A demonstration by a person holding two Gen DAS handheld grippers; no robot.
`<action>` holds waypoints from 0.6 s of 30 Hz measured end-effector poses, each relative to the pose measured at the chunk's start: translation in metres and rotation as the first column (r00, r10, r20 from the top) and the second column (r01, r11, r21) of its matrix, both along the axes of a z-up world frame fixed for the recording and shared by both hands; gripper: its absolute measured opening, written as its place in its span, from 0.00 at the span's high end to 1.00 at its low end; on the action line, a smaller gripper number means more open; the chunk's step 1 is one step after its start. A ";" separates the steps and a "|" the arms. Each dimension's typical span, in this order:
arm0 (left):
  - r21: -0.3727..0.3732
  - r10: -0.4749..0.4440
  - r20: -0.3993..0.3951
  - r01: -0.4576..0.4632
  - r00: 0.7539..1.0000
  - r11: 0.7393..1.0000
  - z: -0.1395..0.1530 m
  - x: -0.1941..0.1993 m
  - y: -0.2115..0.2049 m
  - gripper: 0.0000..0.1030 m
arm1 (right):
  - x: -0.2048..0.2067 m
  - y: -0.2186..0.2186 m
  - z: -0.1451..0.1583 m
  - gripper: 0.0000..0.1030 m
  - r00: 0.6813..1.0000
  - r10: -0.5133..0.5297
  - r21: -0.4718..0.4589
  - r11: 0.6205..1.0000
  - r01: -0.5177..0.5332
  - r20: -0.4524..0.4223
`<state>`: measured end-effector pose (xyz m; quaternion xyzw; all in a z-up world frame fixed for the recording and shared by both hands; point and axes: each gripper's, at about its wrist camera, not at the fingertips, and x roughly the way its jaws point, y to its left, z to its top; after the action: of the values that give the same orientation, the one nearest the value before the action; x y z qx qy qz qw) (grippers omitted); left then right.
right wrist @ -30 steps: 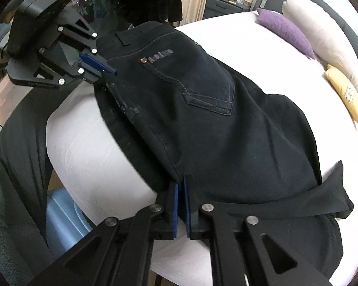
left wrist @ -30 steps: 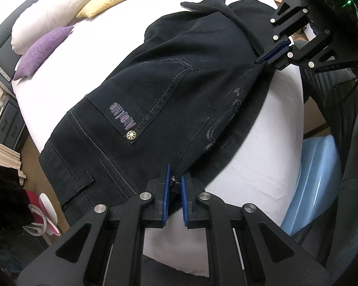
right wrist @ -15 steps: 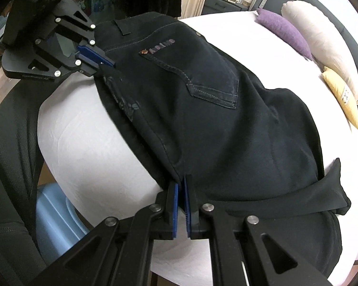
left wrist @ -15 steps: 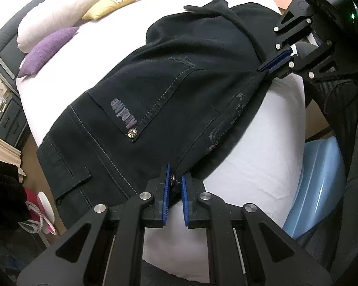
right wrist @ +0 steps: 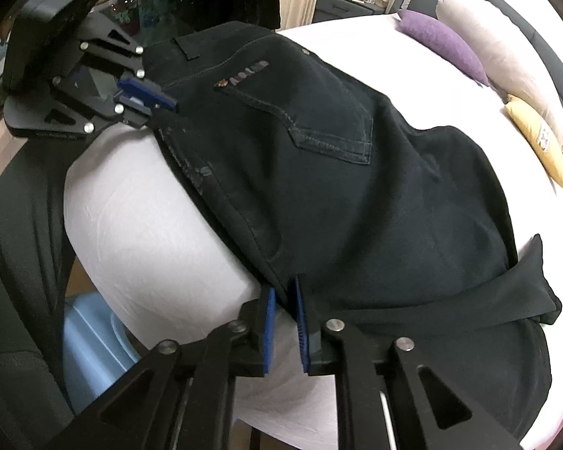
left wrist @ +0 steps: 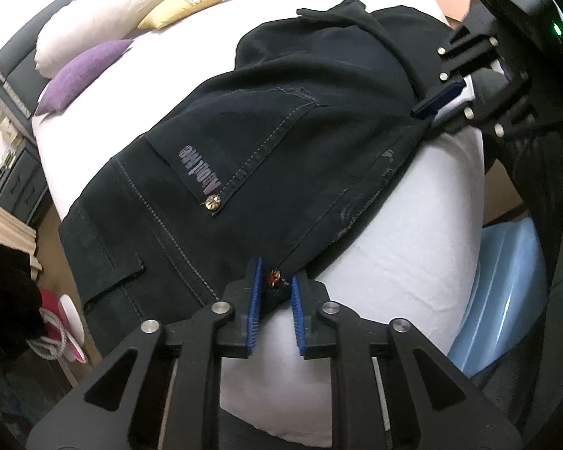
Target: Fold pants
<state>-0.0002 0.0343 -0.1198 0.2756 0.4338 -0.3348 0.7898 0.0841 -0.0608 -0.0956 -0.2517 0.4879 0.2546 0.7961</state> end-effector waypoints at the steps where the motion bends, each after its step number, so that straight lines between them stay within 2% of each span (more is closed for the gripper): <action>1: 0.003 0.008 -0.019 -0.008 1.000 1.000 0.003 0.000 0.002 0.76 | -0.001 0.001 0.000 0.76 1.000 0.003 0.003 1.000 -0.003 0.004; 2: 0.004 0.013 -0.041 -0.012 0.999 1.000 0.006 0.000 0.005 0.70 | -0.003 0.003 0.000 0.74 1.000 0.002 0.007 1.000 -0.002 0.005; 4: -0.007 0.018 -0.077 -0.019 0.997 1.000 0.014 -0.002 0.010 0.21 | -0.004 0.003 0.000 0.67 1.000 -0.003 0.023 1.000 0.002 0.008; 6: -0.011 0.041 -0.042 -0.042 0.998 0.999 0.029 -0.007 0.019 0.18 | -0.004 0.001 0.002 0.61 1.000 -0.016 0.055 0.998 0.016 0.000; 7: -0.015 0.053 -0.034 -0.053 0.998 0.998 0.036 -0.008 0.022 0.18 | -0.005 -0.001 0.003 0.53 1.000 -0.024 0.076 0.997 0.024 -0.008; 9: -0.058 0.099 -0.024 -0.100 0.995 0.993 0.055 -0.004 0.025 0.18 | -0.006 -0.006 0.008 0.45 0.999 -0.042 0.123 0.991 0.045 -0.027; 11: -0.145 0.128 -0.018 -0.129 0.992 0.981 0.076 0.004 0.019 0.18 | -0.005 -0.014 0.020 0.45 0.997 -0.075 0.186 0.979 0.079 -0.033; 14: -0.238 0.131 -0.031 -0.135 0.991 0.962 0.089 0.021 -0.008 0.18 | 0.003 -0.031 0.040 0.46 0.989 -0.147 0.300 0.942 0.150 -0.032; 16: -0.273 0.125 -0.054 -0.135 0.991 0.952 0.084 0.032 -0.030 0.18 | 0.013 -0.042 0.046 0.46 0.980 -0.195 0.349 0.917 0.193 -0.028; 18: -0.286 0.117 -0.104 -0.142 0.988 0.948 0.069 0.048 -0.055 0.19 | 0.022 -0.048 0.039 0.46 0.975 -0.215 0.371 0.903 0.219 -0.052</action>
<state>0.0477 -0.0209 -0.0510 0.1123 0.4300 -0.3542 0.8228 0.1057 -0.1088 -0.0567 -0.0383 0.4593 0.2541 0.8503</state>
